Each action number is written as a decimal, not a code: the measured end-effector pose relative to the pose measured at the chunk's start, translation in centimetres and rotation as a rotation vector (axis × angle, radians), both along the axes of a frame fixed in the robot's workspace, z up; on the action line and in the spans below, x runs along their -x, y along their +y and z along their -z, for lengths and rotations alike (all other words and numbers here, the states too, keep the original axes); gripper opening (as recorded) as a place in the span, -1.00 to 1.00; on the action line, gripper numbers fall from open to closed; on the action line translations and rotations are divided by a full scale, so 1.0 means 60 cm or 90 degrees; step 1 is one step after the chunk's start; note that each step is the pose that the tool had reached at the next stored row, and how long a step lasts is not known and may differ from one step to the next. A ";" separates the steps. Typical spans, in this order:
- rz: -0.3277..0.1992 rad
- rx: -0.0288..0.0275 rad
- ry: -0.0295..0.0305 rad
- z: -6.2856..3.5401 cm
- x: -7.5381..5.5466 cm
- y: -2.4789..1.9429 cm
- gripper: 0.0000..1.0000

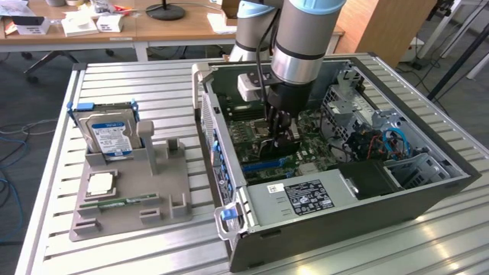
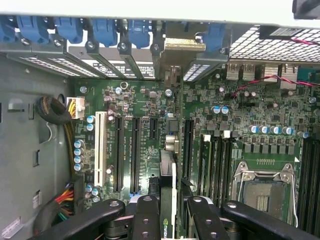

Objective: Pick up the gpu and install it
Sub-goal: 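Insert the gpu into the slot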

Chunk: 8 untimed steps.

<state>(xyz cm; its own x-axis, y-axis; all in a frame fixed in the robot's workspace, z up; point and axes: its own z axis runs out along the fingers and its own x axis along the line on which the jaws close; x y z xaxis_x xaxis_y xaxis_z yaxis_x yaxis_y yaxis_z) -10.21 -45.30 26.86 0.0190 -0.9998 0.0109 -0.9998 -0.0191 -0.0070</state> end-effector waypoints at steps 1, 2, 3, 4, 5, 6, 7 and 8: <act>-0.001 -0.0001 0.0000 0.000 0.000 0.0000 -0.48; -0.001 0.0000 0.0000 0.000 0.000 0.0000 -0.48; -0.001 0.0000 0.0000 0.000 0.000 0.0000 -0.48; -0.001 0.0000 0.0000 0.000 0.000 0.0000 -0.48; -0.002 -0.0001 -0.0004 0.000 0.000 0.0000 -0.48; -0.002 0.0000 -0.0005 0.000 0.000 0.0000 -0.48; -0.002 0.0001 -0.0005 0.000 0.001 0.0000 -0.48; -0.002 0.0001 -0.0008 0.000 0.001 0.0000 -0.48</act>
